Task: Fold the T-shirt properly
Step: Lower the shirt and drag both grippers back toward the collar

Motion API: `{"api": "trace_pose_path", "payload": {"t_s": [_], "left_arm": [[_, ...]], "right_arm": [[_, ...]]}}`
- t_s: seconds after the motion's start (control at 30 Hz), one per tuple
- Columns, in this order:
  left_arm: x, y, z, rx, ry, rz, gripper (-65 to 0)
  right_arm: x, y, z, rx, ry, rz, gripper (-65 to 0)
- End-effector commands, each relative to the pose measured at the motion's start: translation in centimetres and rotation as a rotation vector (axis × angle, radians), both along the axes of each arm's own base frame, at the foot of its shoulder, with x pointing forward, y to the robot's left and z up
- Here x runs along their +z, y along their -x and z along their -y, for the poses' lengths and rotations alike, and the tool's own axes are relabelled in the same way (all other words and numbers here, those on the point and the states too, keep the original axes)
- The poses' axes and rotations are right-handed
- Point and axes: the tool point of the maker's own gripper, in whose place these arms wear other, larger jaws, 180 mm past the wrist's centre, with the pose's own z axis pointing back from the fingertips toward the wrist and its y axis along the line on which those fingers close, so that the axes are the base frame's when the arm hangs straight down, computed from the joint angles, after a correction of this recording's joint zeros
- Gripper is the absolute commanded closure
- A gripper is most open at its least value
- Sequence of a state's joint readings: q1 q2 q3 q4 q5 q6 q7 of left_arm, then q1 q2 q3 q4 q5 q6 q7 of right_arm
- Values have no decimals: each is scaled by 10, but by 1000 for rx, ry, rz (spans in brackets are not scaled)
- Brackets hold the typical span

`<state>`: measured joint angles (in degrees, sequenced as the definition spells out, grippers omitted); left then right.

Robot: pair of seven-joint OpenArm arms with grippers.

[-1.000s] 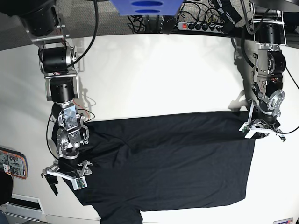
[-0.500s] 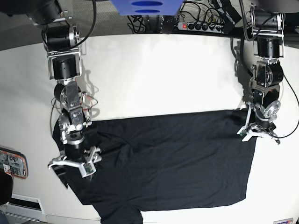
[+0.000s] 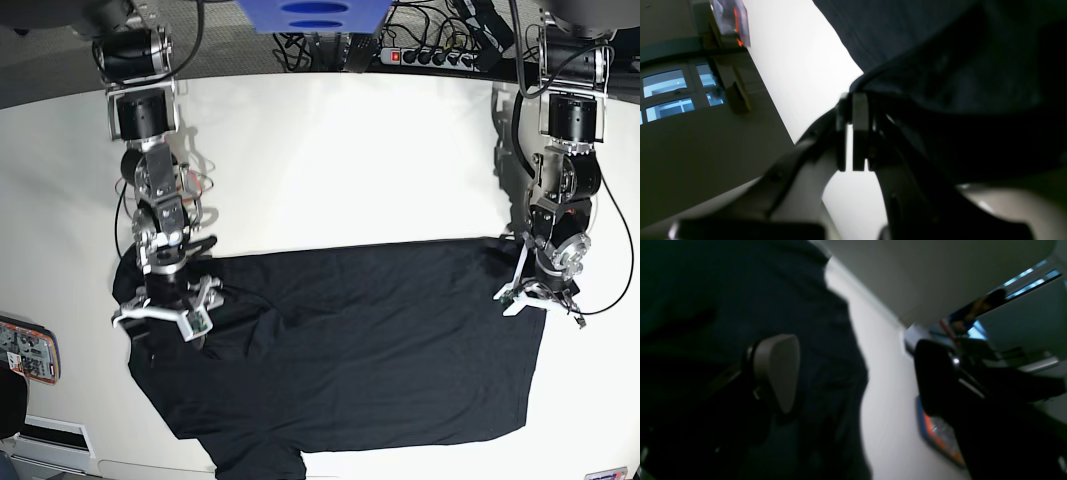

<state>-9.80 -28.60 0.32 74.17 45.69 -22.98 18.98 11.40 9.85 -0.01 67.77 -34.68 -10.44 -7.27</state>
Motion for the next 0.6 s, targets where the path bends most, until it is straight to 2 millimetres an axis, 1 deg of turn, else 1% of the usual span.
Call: {"api": "trace_pose_path", "payload": {"t_s": [0.0,0.03,0.17,0.23,0.3,0.4,0.47,0.5,0.57], "left_arm": [[23,-11,-11,5,-47,57,0],[23,-10,-12,-1,-68,53,0],[22,-8,-16,-16,-145,36,-233],[22,-6,-19,-19,-180,28,-333],[24,-6,-21,-19,-201,26,-418],[26,-6,-24,-13,-207,29,-522],[28,-7,-23,-9,-197,37,-574],[28,-7,-24,-4,-192,41,-597],[30,-8,-12,9,-120,75,-628]], "right_arm": [[29,-13,1,4,7,86,-512],[29,-13,1,4,7,86,-512],[29,-13,1,4,7,85,-512],[25,-10,1,5,7,77,-512],[20,-7,1,5,7,66,-512],[15,-3,1,5,7,55,-512],[14,-2,0,5,4,52,-512],[14,-3,-5,8,-10,55,-512],[24,-4,-16,14,-56,84,-512]]}}
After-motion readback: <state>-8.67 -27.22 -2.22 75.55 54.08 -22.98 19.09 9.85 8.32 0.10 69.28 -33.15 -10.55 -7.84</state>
